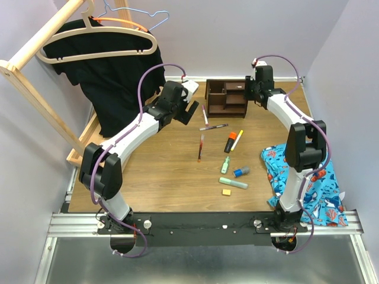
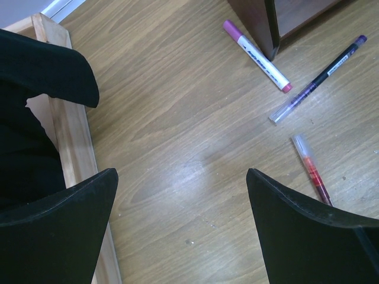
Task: Sort the stationery into containers
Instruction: Move the storage box to the center of the board, then pick up the pen from the center of the board.
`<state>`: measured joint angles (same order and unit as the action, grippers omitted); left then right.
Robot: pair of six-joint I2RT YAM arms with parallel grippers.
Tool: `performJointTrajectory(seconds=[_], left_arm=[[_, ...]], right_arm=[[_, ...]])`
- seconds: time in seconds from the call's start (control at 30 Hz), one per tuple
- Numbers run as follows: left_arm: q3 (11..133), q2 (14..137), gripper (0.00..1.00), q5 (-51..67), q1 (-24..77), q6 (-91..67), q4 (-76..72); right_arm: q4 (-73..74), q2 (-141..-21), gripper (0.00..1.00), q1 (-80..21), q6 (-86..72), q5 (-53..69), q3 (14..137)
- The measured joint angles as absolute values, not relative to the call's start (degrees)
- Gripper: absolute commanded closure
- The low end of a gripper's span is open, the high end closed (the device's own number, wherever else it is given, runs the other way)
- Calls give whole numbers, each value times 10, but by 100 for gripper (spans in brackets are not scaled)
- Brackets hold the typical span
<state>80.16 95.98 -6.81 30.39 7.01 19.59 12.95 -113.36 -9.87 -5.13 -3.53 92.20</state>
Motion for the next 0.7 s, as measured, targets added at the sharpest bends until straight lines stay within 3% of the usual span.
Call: performJointTrajectory(seconds=[0.2,0.23,0.37,0.5,0.7], left_arm=[[801,929,1,-69,304,66,207],[800,924,1,-70,304,65,207],[789,891,1,-77,304,50,207],[755,870,1,-98,304,30,208],[688,850,1,-154,304,17,207]], right_arm=[[216,-1088,50,-106,-117,-40,922],[226,-1079,44,-106,-128,-37,922],[279,-1030,35,-106,-197,-8,912],[315,-1042,35,-112,-248,12,912],[349,-1066,50,-153,-300,19,875]])
